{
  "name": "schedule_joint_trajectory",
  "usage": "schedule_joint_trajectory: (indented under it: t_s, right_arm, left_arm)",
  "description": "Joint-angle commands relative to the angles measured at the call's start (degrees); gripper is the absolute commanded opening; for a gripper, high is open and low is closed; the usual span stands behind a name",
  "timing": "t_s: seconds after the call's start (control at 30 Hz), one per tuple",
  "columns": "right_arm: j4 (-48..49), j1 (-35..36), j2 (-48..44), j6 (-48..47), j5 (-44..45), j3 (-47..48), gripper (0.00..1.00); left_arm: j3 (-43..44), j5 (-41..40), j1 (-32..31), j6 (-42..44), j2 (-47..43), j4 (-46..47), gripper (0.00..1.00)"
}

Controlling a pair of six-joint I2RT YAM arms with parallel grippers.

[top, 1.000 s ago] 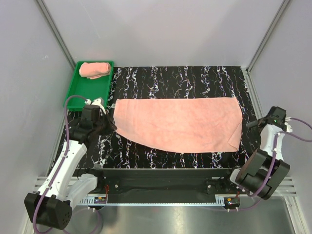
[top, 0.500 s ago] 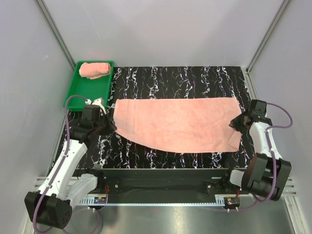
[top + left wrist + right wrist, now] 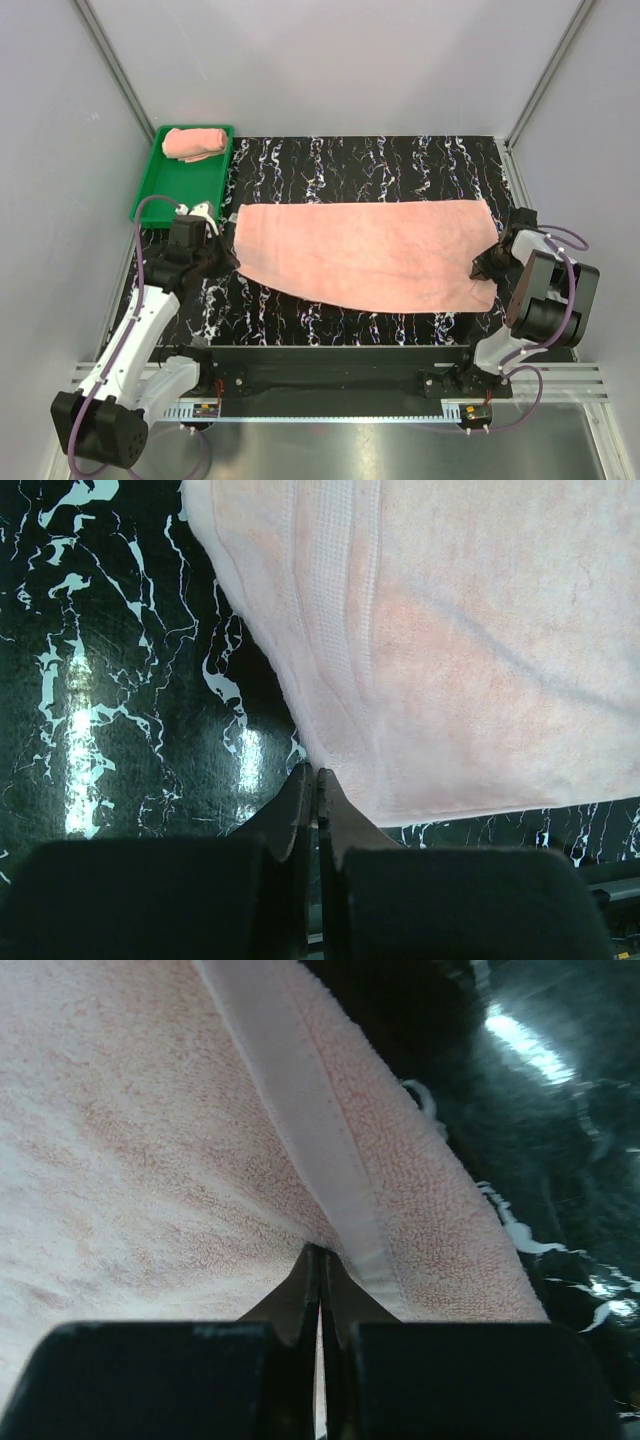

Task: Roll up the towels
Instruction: Flatten the towel

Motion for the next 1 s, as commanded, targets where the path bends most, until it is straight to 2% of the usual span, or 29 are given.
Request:
schedule_joint_trajectory:
  t_s: [0.0, 0.2, 0.37, 0.6, 0.73, 0.97]
  right_arm:
    - [-2.31, -3.85, 1.41, 0.31, 5.26, 2.03, 0.0]
    - [-4.51, -9.12, 1.15, 1.02, 7.2, 3.0, 0.0]
    - [-4.69, -10.01, -0.43, 1.02, 7.29, 3.0, 0.01]
    - [-8.02, -10.18, -3.5, 0.76, 5.53, 3.7, 0.09]
    - [-10.66, -11.23, -6.84, 1.46, 8.08, 3.7, 0.12]
    - [-10.31, -19.49, -11.33, 2.25, 7.9, 1.77, 0.14]
  left_arm:
    - [0.14, -0.25, 0.28, 0.61, -0.72, 1.61, 0.0]
    - [0.14, -0.86, 0.28, 0.7, -1.69, 1.34, 0.0]
    - [0.31, -2.09, 0.28, 0.61, -1.96, 0.9, 0.0]
    - [0.4, -2.09, 0.28, 0.61, -1.08, 0.73, 0.0]
    - [0.32, -2.09, 0.28, 0.61, -0.64, 0.81, 0.0]
    - [0.23, -1.39, 0.28, 0.79, 1.29, 1.25, 0.0]
